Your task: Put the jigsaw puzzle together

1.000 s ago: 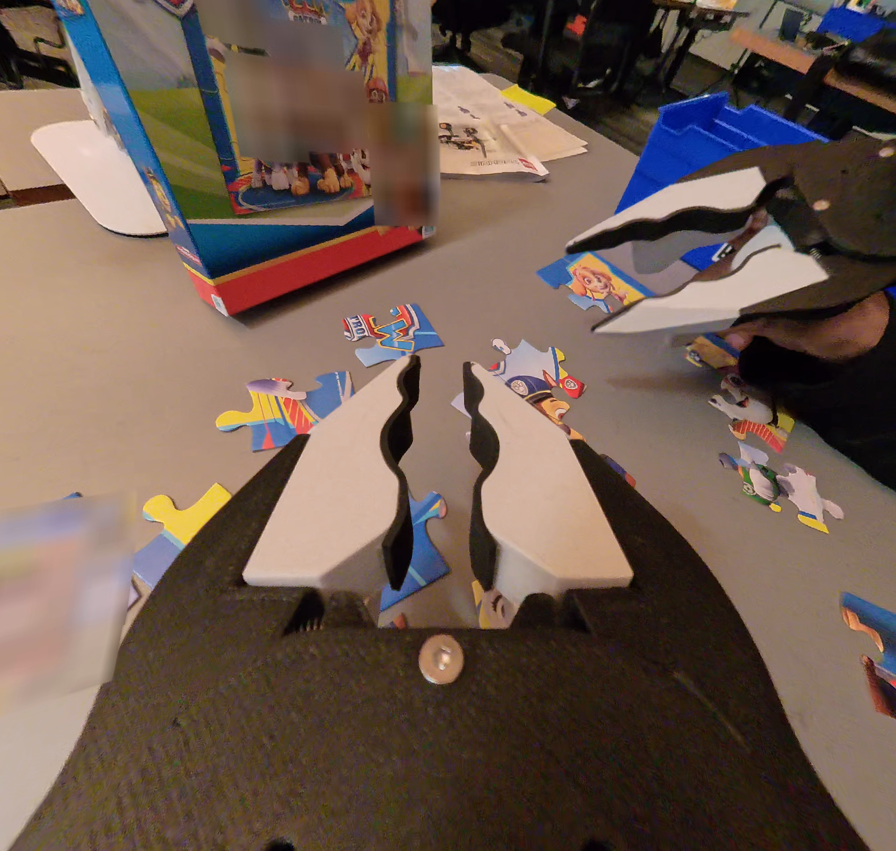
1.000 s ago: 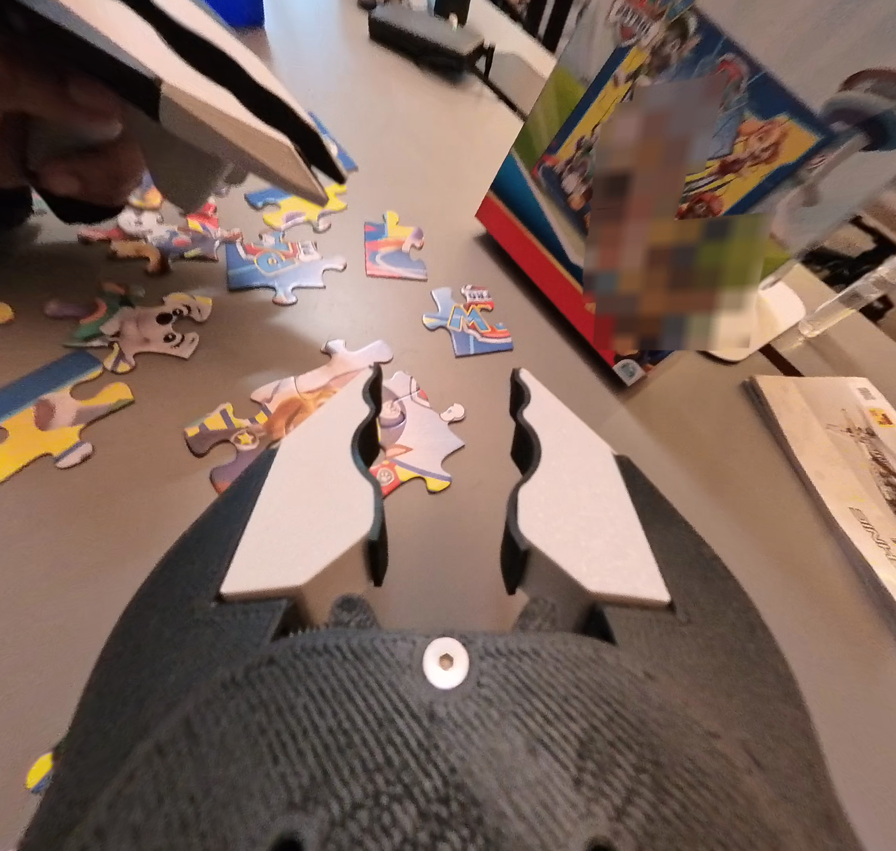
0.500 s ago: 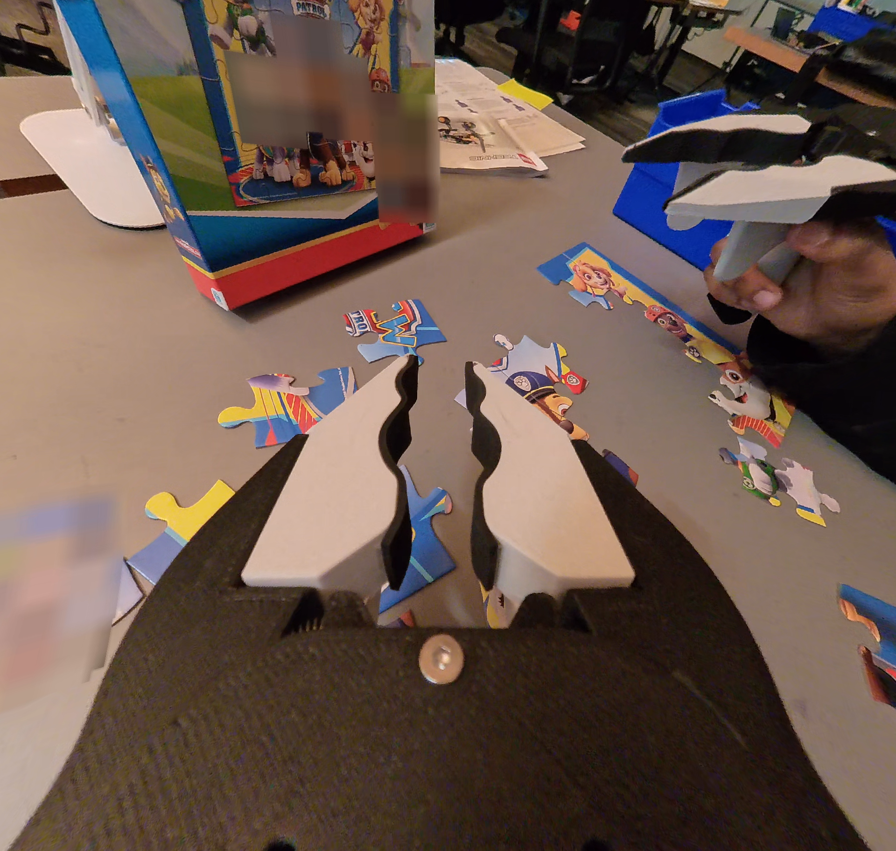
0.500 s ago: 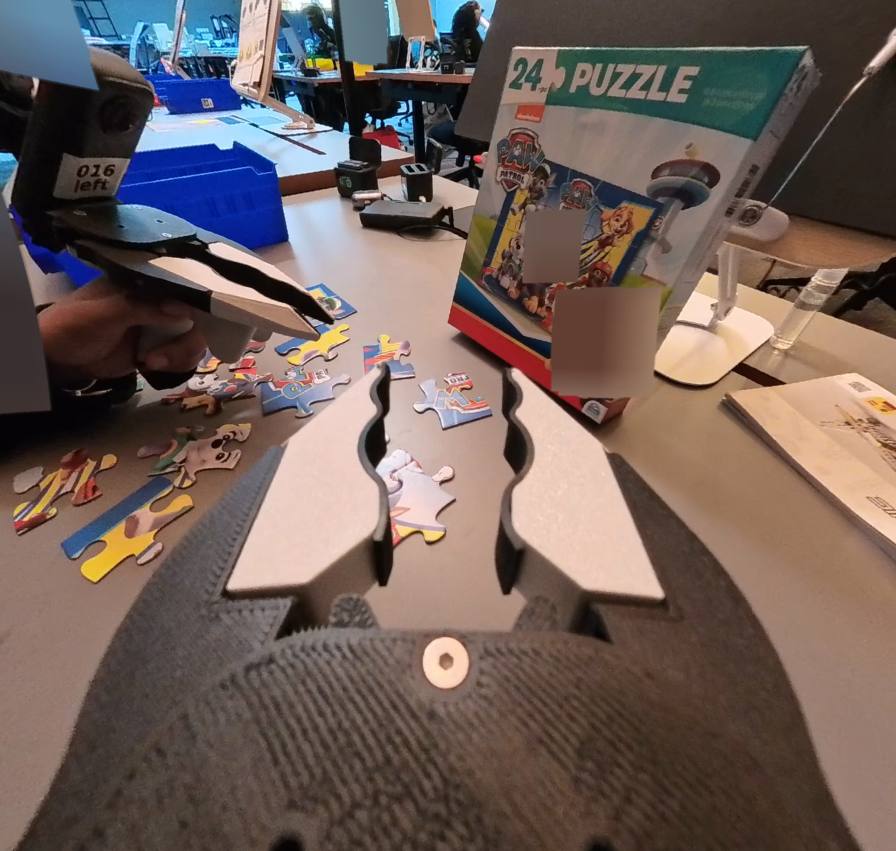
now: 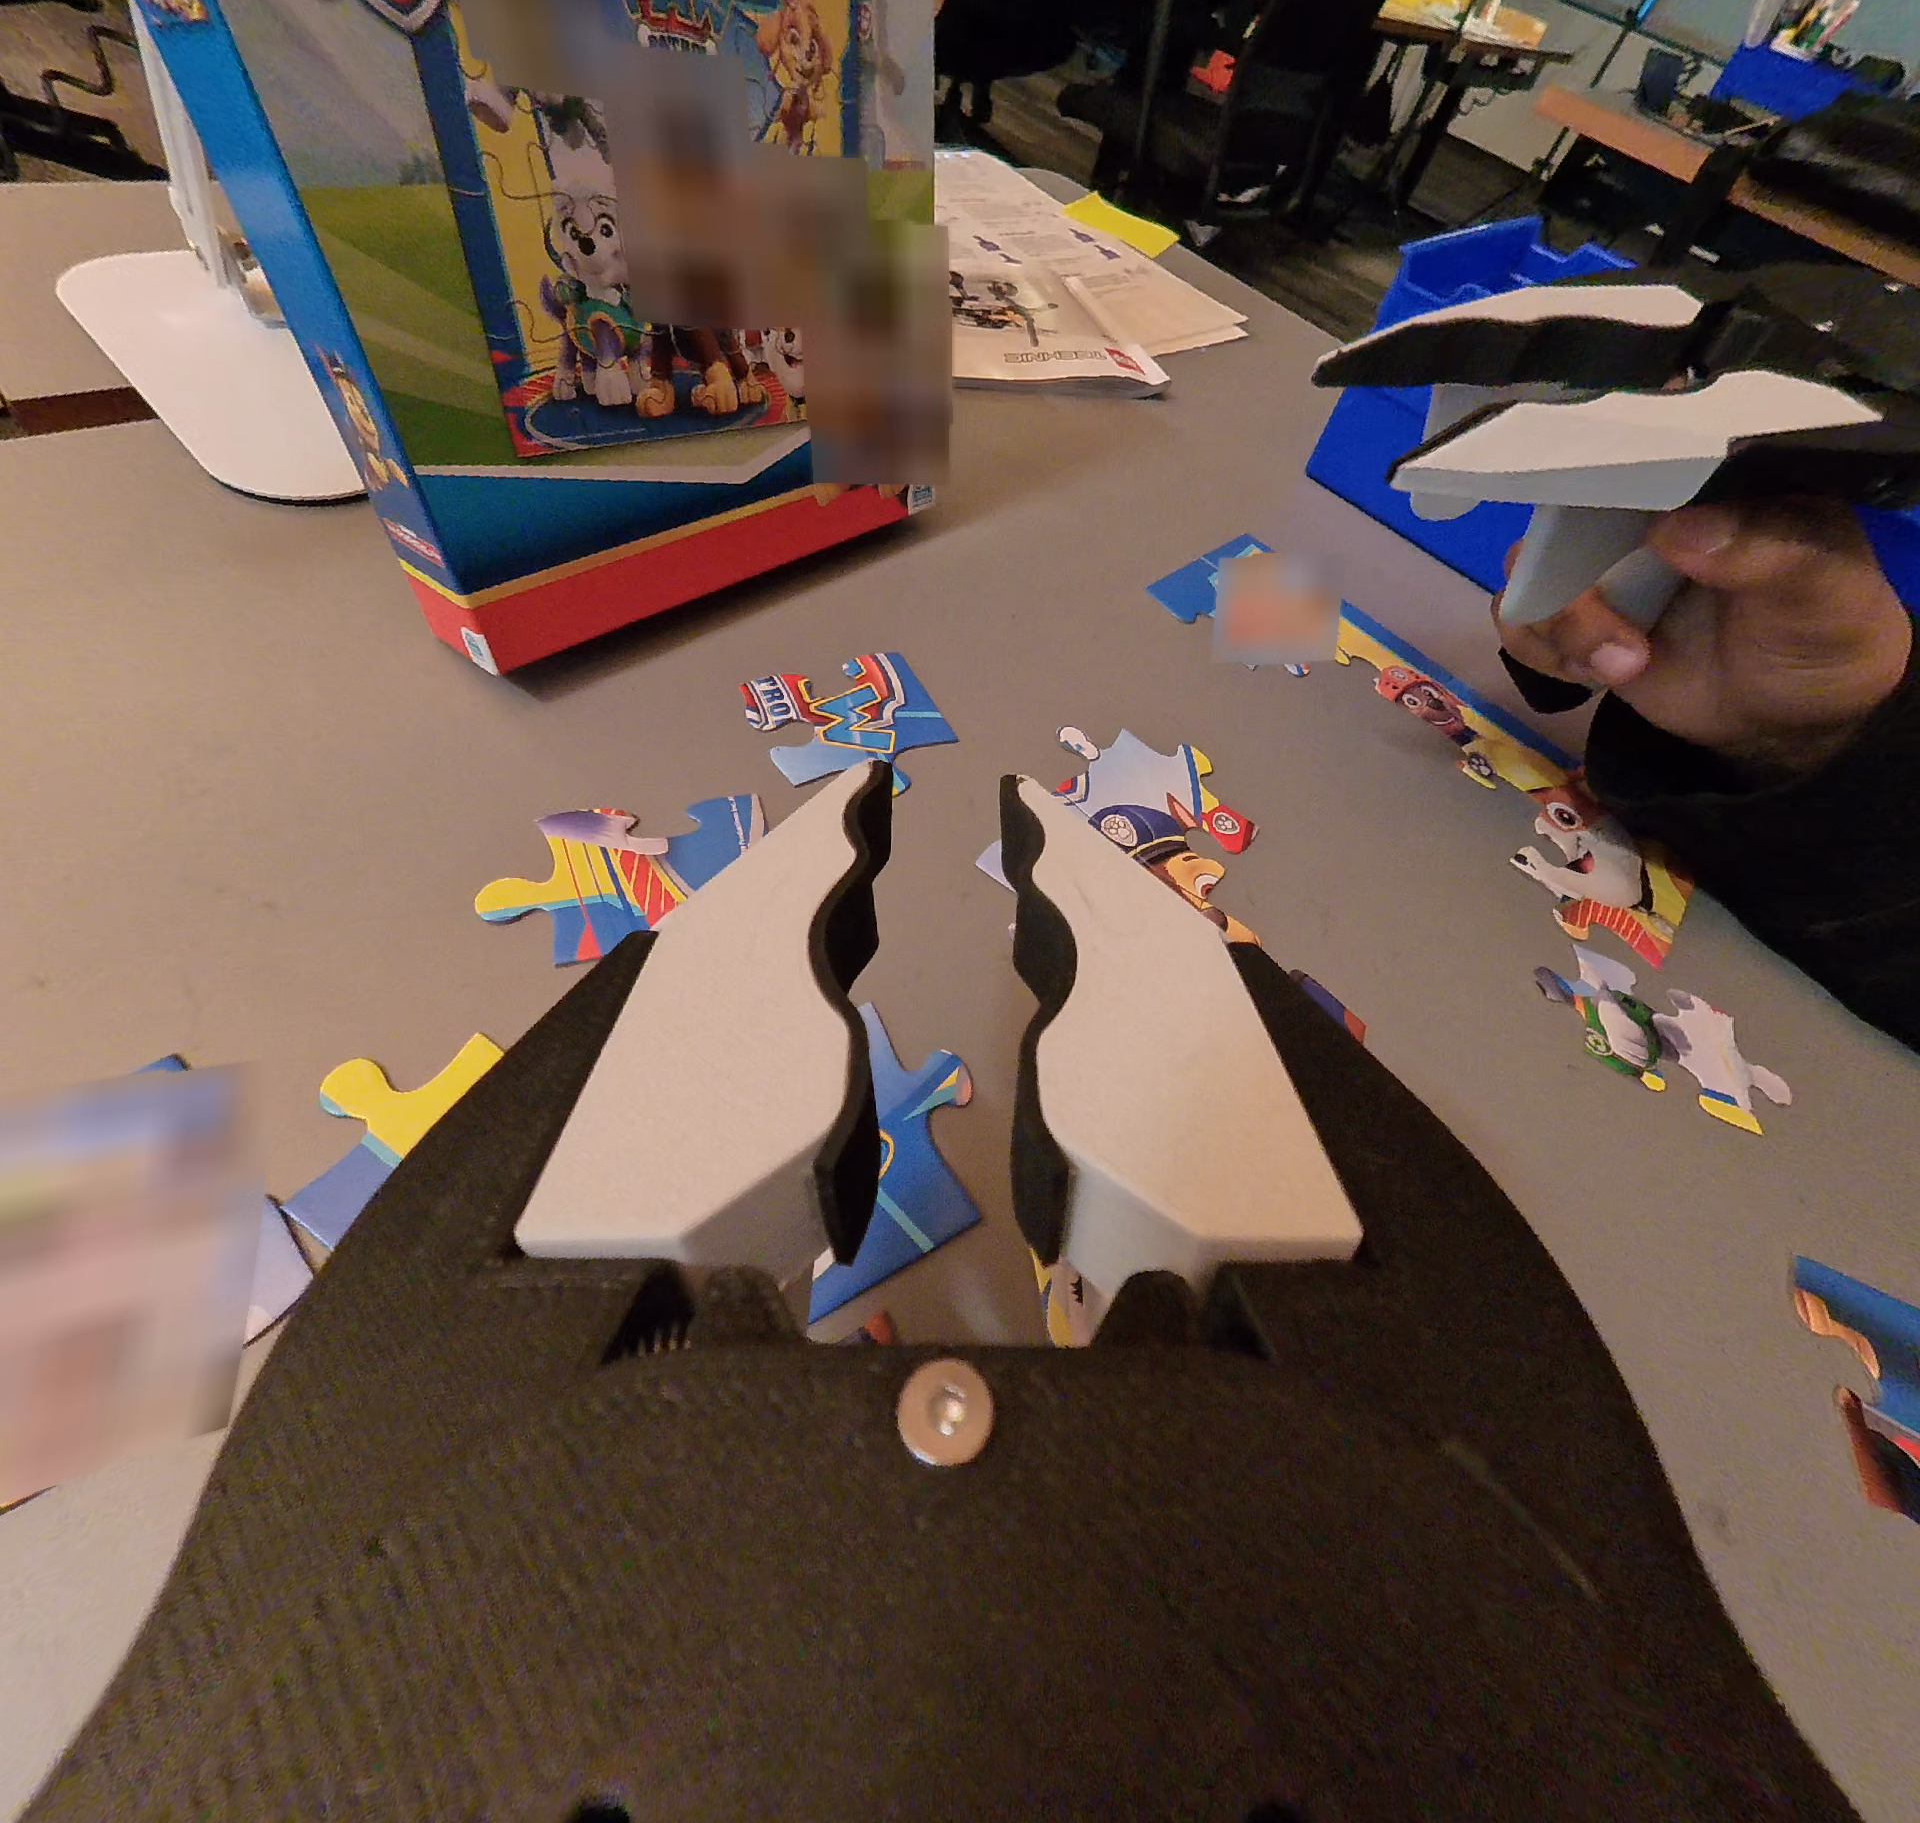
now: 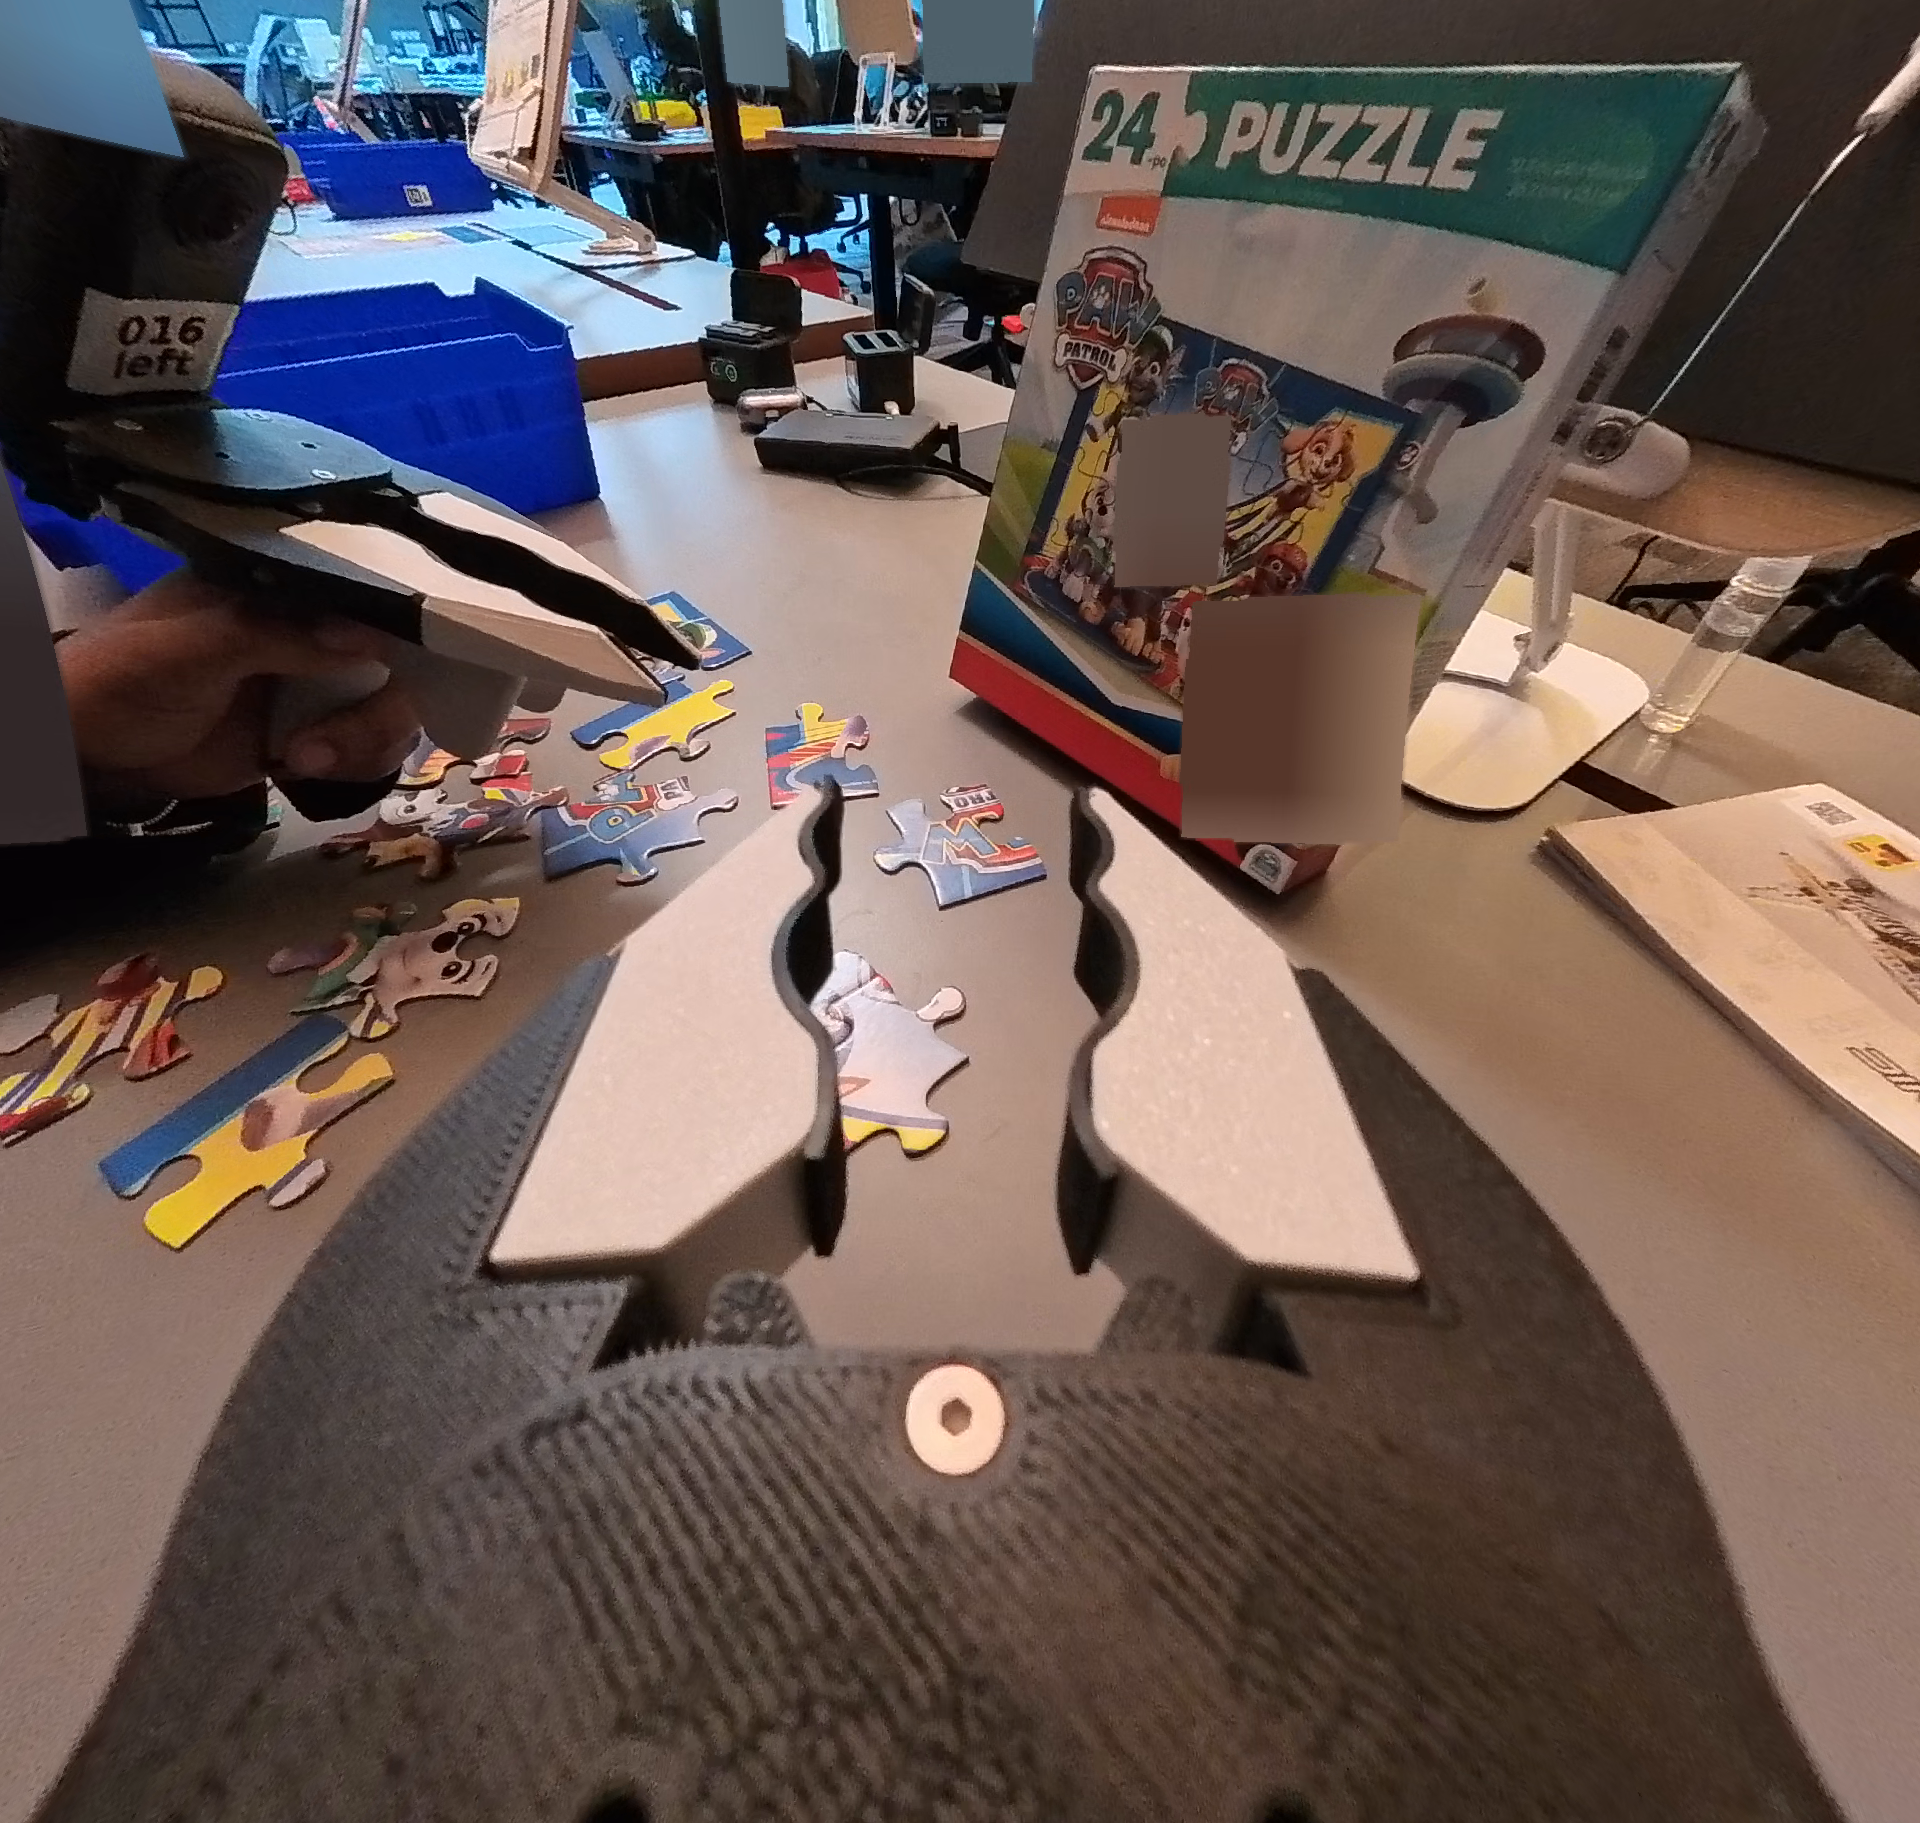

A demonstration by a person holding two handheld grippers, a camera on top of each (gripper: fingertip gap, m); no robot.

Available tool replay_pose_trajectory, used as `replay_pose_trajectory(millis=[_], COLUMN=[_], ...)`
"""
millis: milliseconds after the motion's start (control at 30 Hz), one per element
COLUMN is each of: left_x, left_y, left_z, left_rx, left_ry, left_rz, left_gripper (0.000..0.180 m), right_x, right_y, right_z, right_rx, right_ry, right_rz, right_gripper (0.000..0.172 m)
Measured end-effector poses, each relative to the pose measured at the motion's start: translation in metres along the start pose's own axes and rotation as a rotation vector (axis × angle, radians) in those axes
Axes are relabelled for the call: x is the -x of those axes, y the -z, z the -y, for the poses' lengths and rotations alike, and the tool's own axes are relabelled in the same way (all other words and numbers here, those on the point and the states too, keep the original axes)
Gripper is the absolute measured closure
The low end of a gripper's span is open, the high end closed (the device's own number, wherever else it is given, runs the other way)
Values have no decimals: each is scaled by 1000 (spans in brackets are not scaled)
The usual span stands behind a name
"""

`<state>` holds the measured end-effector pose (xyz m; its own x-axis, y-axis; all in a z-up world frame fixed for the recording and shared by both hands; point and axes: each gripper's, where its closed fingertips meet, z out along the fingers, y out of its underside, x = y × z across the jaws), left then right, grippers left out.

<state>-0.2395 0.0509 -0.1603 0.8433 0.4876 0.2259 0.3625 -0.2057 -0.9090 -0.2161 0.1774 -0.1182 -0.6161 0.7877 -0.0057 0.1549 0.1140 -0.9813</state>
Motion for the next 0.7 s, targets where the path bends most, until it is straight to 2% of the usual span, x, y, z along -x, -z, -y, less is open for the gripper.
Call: replay_pose_trajectory(millis=[467, 567, 700], left_x=[10, 28, 56], left_y=[7, 28, 73], left_z=[9, 24, 51], left_rx=[-35, -68, -76], left_ry=[12, 34, -58], left_rz=[20, 88, 275], left_gripper=[157, 148, 145], right_x=[0, -1, -2], right_y=[-3, -2, 1], right_z=[-5, -5, -2], right_rx=[23, 25, 14], right_ry=[8, 16, 0], right_rz=[-6, -11, -6], right_gripper=[130, 130, 131])
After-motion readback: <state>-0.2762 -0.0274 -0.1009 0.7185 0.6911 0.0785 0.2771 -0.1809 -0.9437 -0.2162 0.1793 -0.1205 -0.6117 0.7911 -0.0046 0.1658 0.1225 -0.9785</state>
